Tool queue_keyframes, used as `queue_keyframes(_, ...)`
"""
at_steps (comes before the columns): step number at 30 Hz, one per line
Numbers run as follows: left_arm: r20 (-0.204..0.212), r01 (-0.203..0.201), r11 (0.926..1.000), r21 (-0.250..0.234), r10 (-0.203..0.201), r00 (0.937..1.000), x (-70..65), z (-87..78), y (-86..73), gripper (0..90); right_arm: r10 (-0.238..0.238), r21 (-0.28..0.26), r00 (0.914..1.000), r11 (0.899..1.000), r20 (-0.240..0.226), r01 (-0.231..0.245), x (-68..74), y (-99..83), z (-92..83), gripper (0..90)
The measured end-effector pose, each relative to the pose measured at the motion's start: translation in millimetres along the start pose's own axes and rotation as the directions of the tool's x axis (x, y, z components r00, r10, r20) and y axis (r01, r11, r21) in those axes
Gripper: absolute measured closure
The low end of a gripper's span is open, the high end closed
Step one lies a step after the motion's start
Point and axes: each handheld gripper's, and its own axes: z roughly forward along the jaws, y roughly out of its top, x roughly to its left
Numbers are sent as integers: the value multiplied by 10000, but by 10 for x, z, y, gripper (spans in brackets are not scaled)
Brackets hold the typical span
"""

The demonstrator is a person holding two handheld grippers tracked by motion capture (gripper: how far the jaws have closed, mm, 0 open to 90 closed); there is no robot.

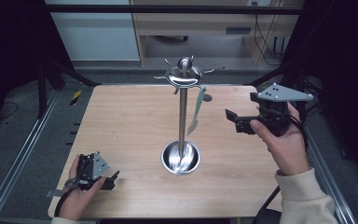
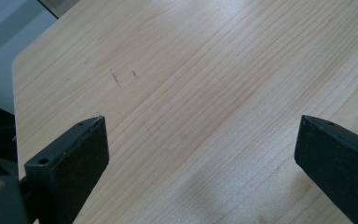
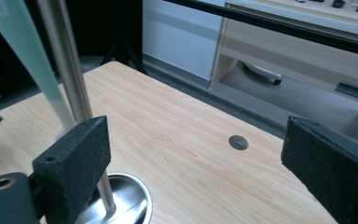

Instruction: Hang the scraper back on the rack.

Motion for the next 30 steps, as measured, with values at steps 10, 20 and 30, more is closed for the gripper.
queue_keyframes(10, -73, 114, 9999, -59, -114, 9999, 28, -10, -16, 28, 296, 163, 9982, 9994, 522, -305, 6, -399, 142, 96)
queue_keyframes(20, -94, 155, 9998, -111, -157, 9998, 38, -7, -12, 27, 535, 401, 9971, 9976, 536, -556, 57, -810, 357, 109)
queue_keyframes(30, -105, 120, 9999, -109, -121, 9999, 46, -1, -15, 27, 599, 820, 9965, 9945, 590, -646, 108, -1102, 584, 114)
